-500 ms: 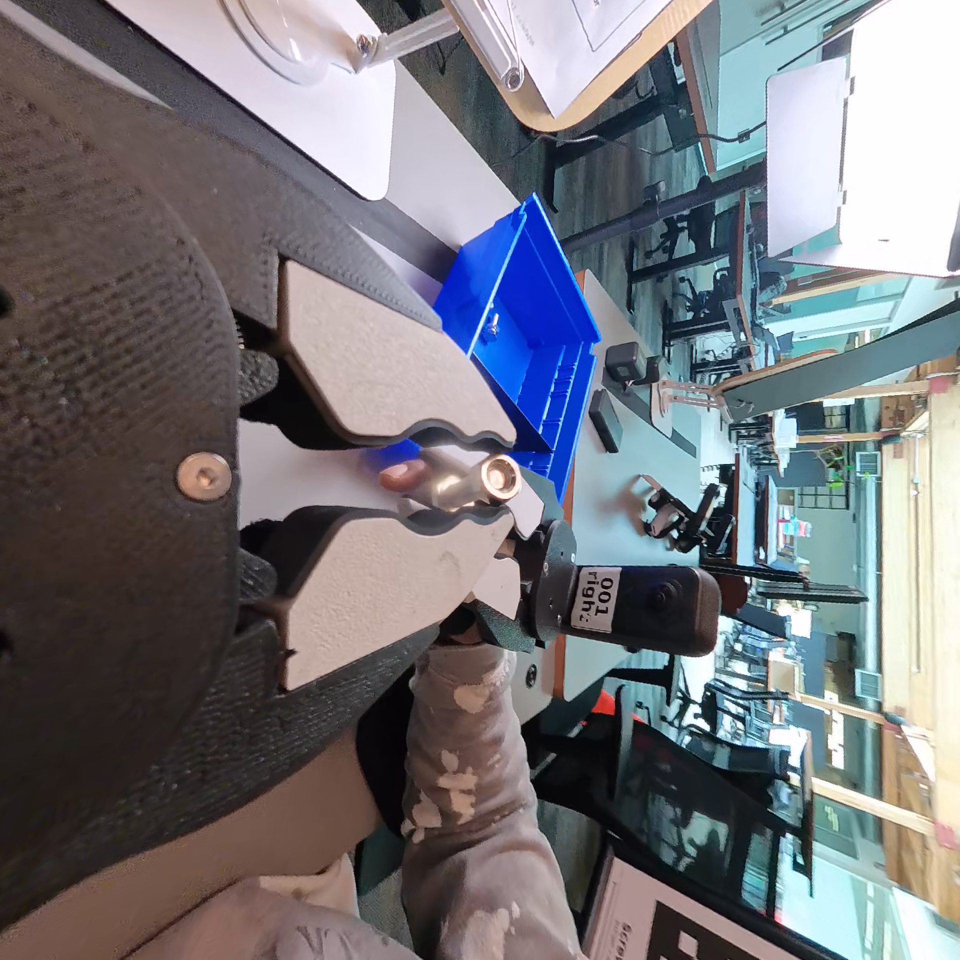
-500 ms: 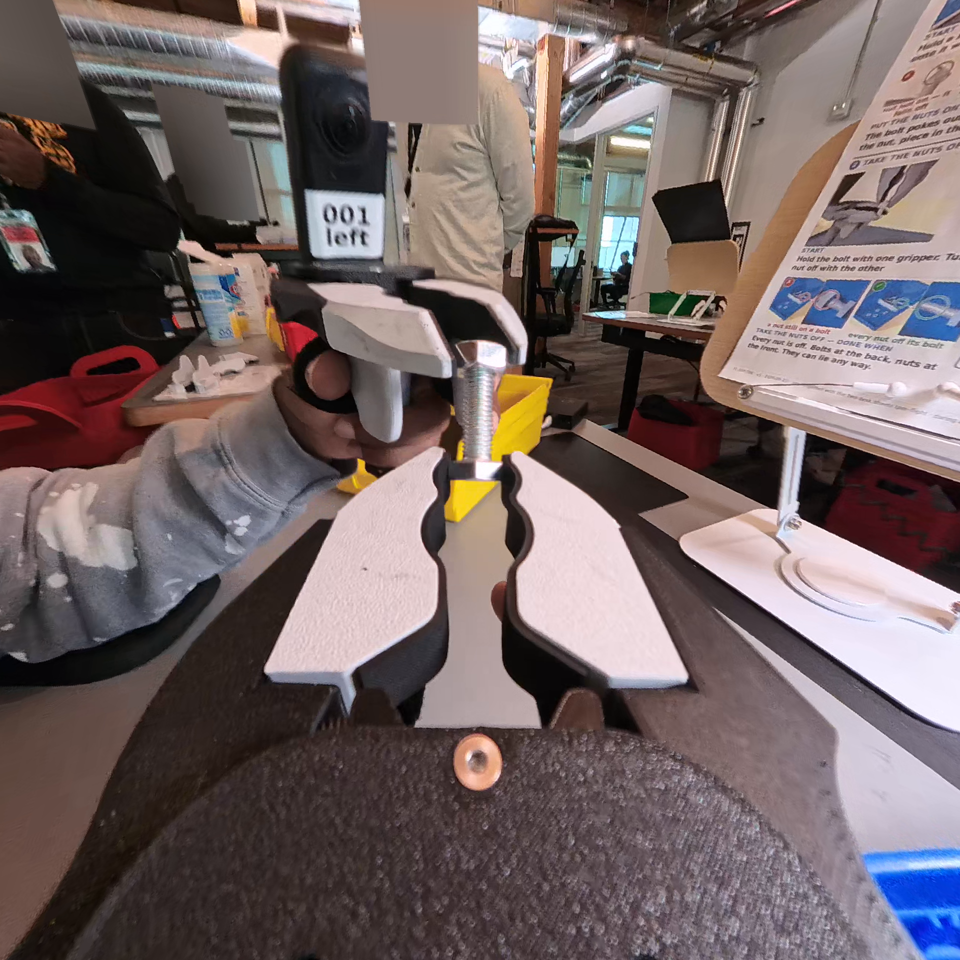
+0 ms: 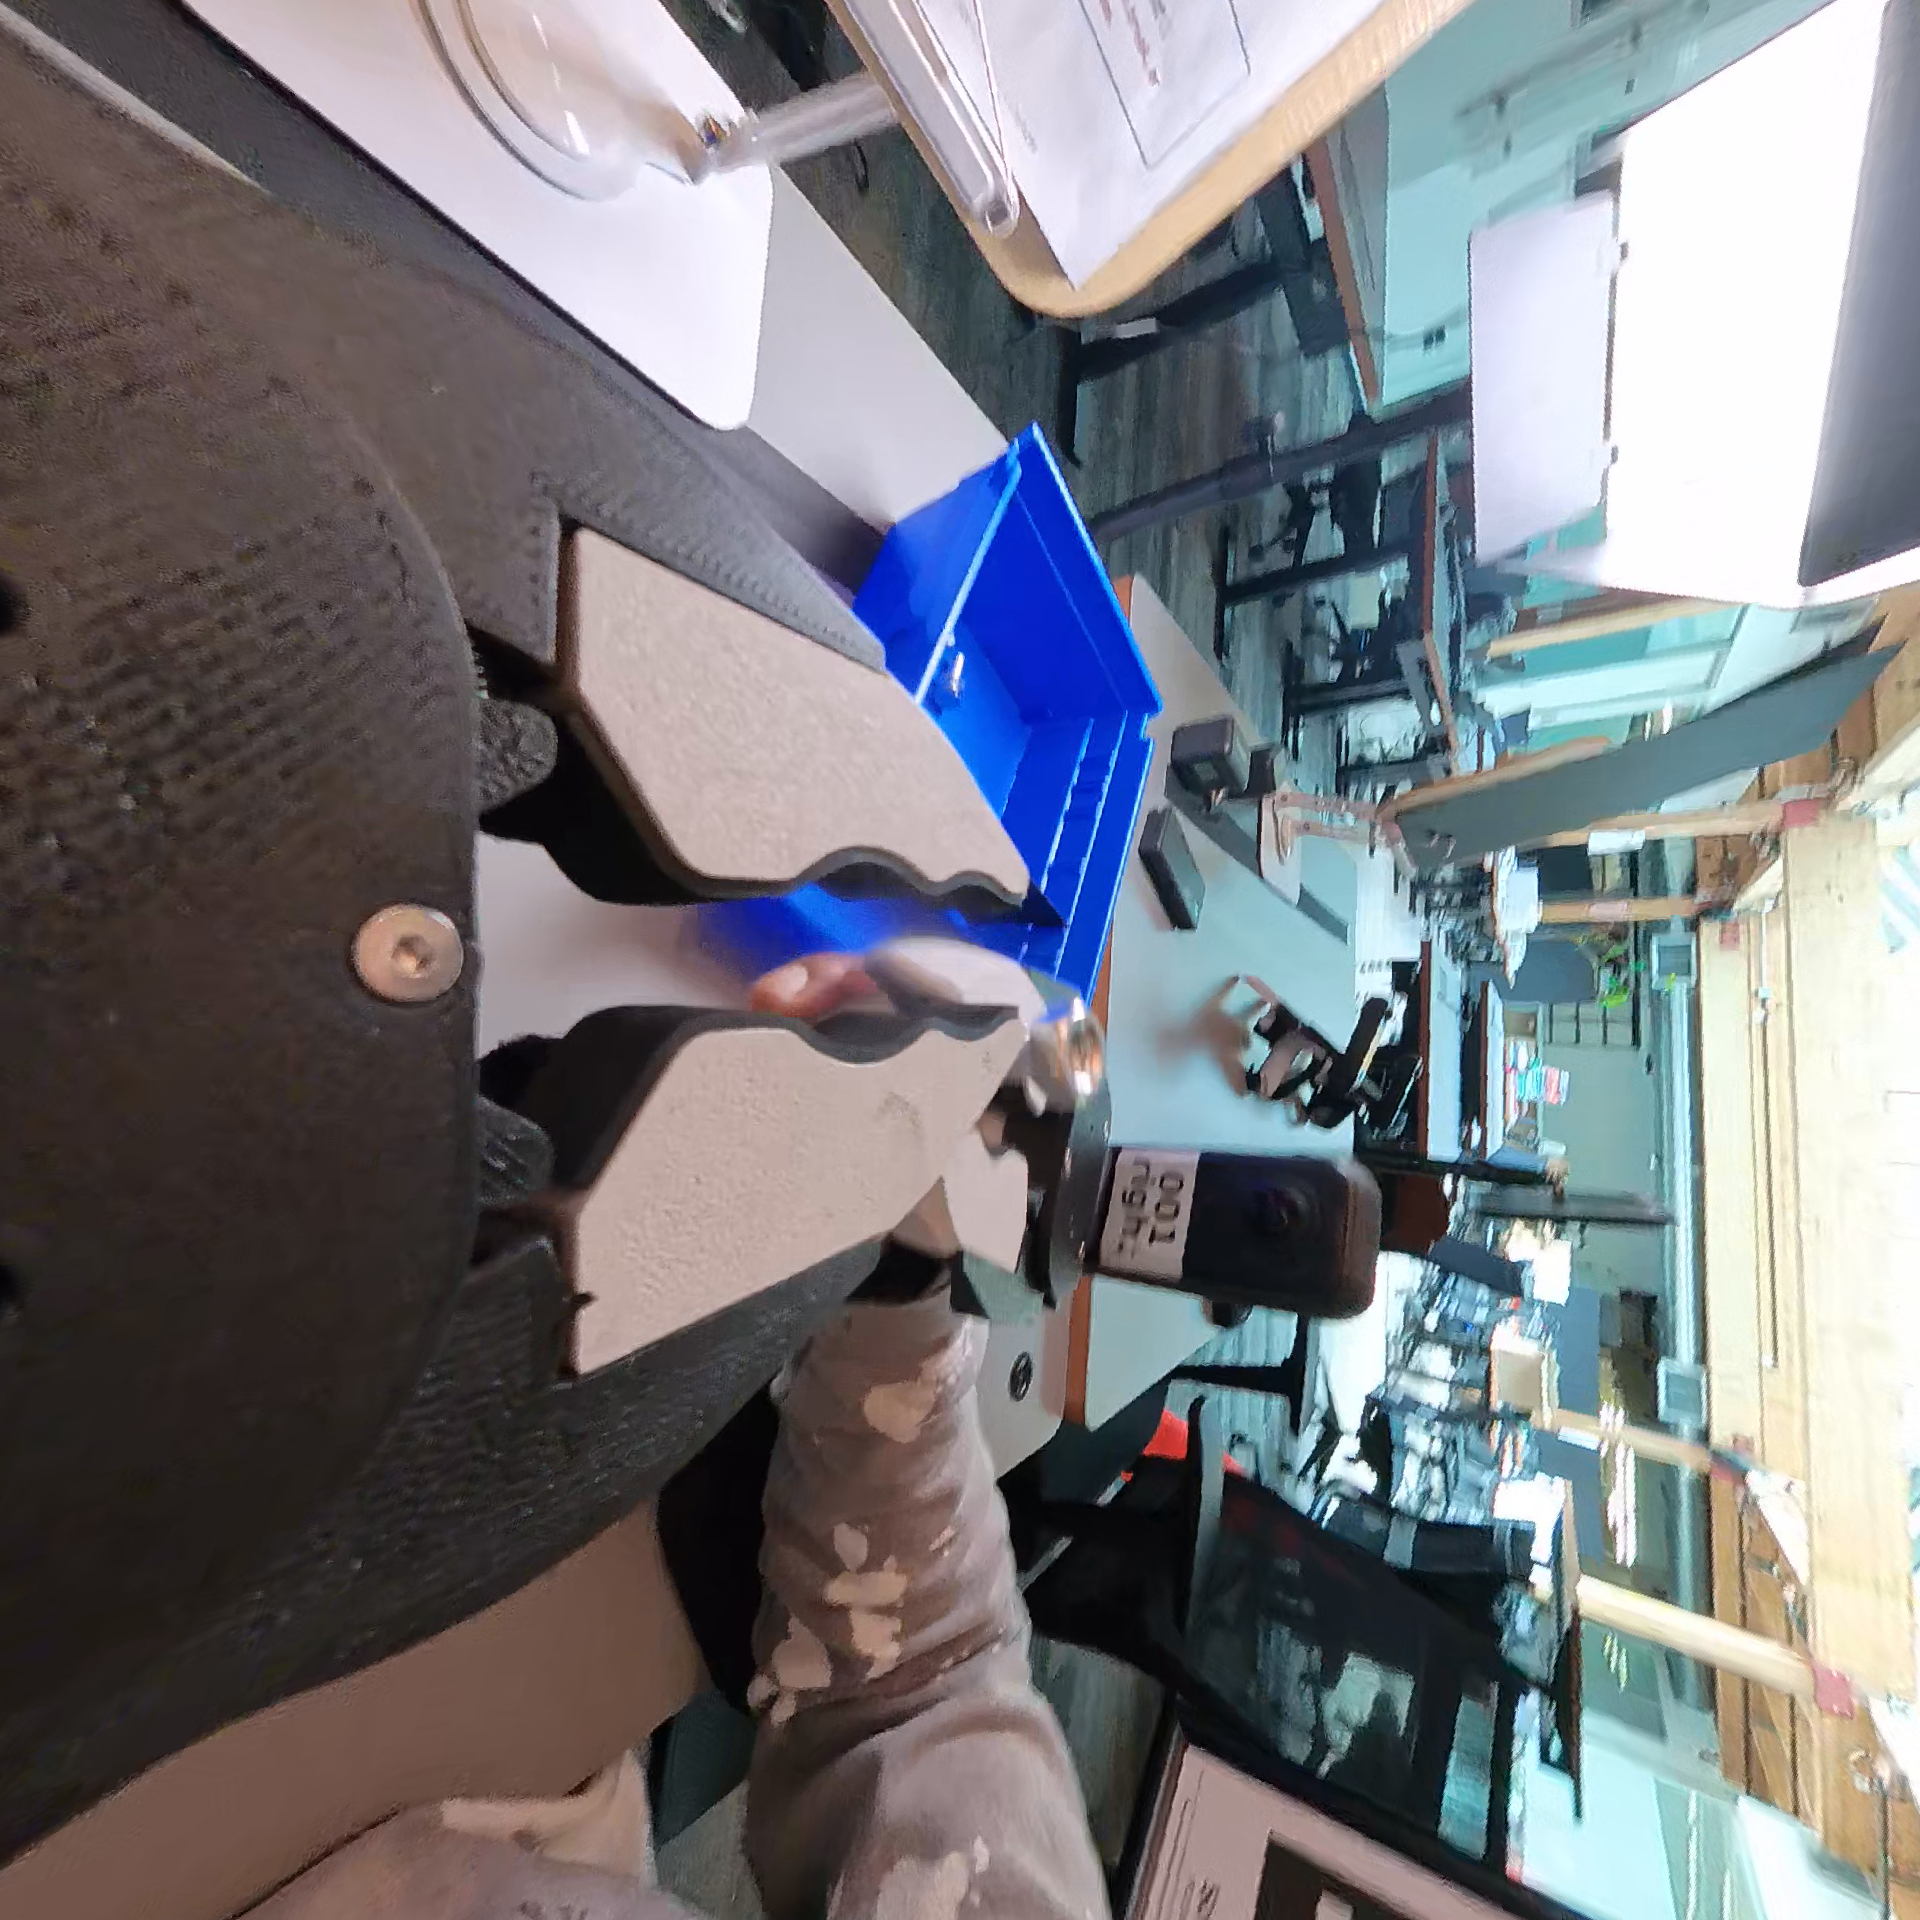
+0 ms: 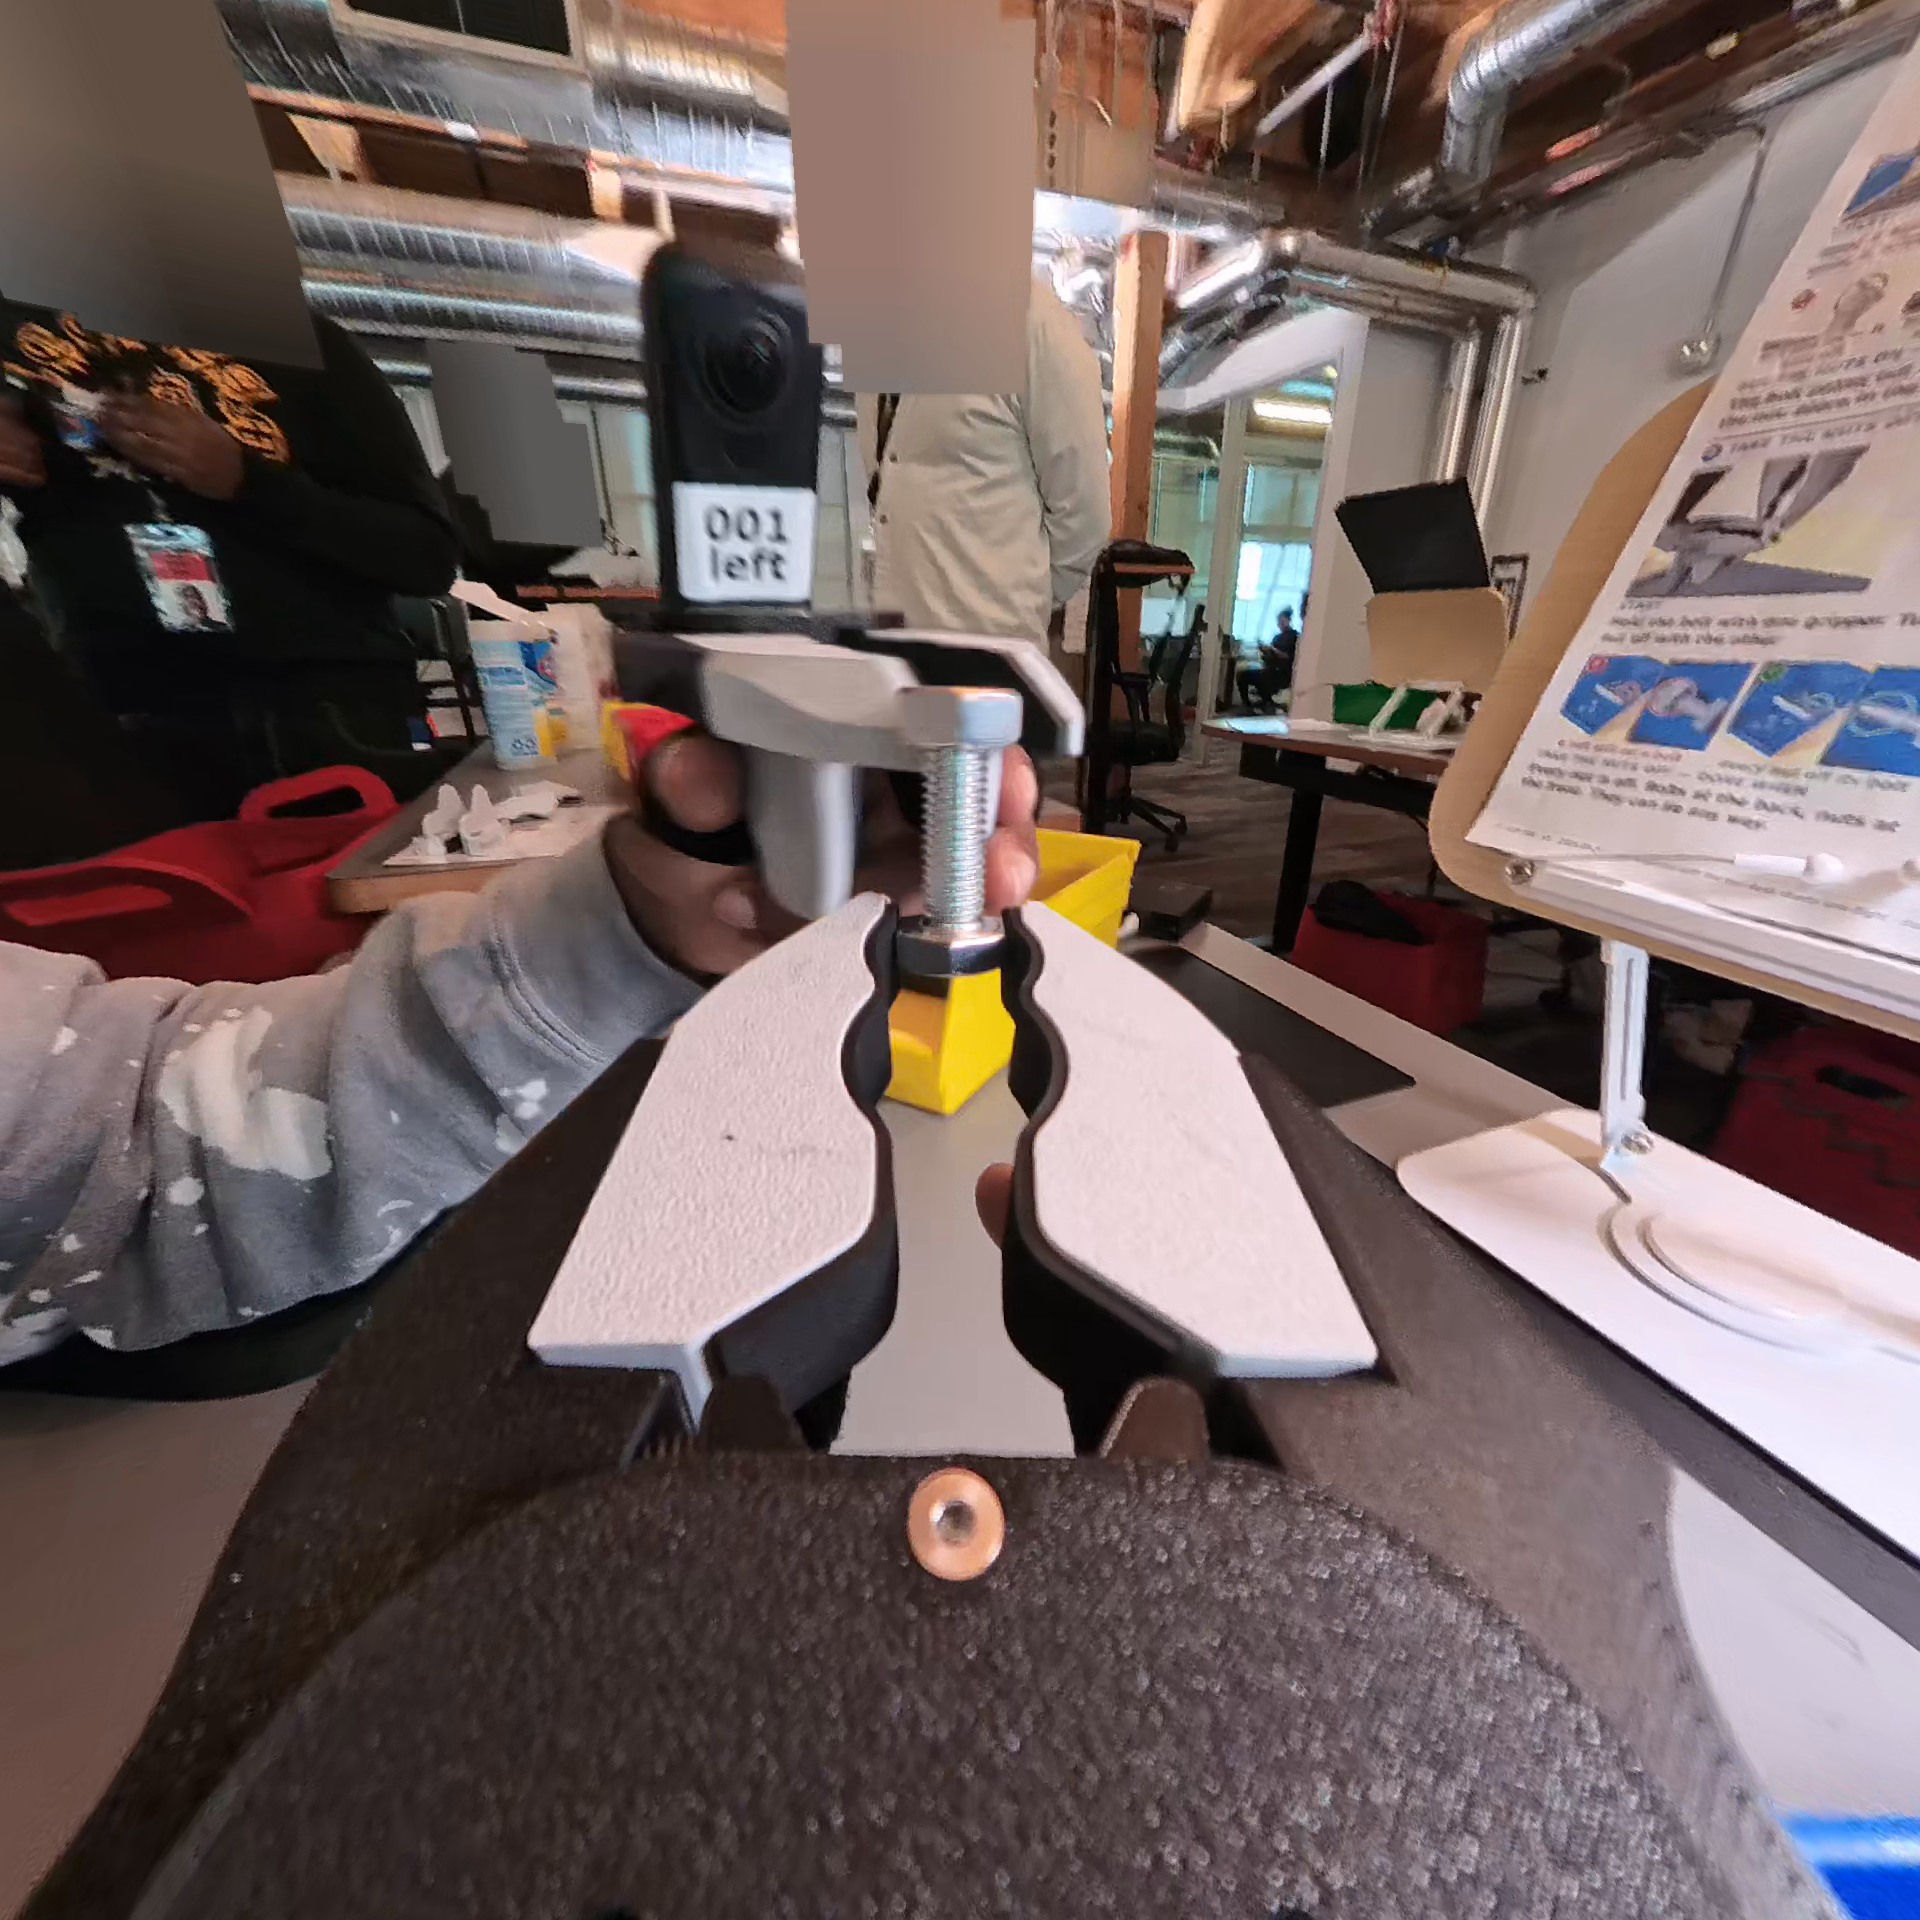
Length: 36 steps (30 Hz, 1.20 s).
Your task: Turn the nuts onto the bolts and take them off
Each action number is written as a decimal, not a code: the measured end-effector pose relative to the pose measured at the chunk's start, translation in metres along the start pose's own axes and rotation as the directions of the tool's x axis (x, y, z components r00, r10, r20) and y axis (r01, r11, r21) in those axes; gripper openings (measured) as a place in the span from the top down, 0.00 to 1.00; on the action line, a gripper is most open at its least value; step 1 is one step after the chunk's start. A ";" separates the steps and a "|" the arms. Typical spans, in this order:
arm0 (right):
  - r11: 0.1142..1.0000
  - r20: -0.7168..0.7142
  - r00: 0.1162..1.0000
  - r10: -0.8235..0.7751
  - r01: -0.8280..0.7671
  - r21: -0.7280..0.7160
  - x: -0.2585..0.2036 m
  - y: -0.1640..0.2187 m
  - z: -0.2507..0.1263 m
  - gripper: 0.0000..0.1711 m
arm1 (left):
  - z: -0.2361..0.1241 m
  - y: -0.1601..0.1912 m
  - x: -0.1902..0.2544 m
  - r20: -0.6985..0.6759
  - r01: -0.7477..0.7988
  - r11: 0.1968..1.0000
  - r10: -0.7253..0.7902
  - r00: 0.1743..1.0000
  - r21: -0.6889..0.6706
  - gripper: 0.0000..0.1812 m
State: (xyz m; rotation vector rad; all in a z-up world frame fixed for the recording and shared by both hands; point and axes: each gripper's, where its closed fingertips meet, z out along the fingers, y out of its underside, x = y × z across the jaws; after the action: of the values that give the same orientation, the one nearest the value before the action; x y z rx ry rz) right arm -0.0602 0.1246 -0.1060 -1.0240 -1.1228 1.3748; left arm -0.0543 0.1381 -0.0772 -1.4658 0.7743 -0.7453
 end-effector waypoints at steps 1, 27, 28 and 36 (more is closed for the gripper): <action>1.000 0.019 1.000 0.002 -0.003 0.024 -0.003 -0.004 -0.001 0.89 | -0.002 -0.001 -0.007 0.033 0.017 1.000 -0.017 0.999 0.017 0.92; 0.992 0.070 0.997 0.018 -0.027 0.127 -0.010 -0.020 -0.007 0.89 | 0.005 -0.016 0.000 0.022 0.102 0.989 -0.105 0.994 0.108 0.91; 0.990 0.088 0.996 0.021 -0.033 0.138 -0.012 -0.023 -0.008 0.89 | 0.001 -0.015 -0.009 0.078 0.093 0.989 -0.102 0.992 0.114 0.91; 0.995 0.028 0.999 0.016 -0.018 0.098 -0.003 -0.017 -0.006 0.89 | 0.006 -0.021 0.013 -0.050 0.134 0.985 -0.129 0.990 0.107 0.80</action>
State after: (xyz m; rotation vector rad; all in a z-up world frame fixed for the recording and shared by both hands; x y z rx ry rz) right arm -0.0510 0.1221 -0.0907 -0.9488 -1.0573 1.4470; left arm -0.0415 0.1309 -0.0565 -1.4150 0.6627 -0.9087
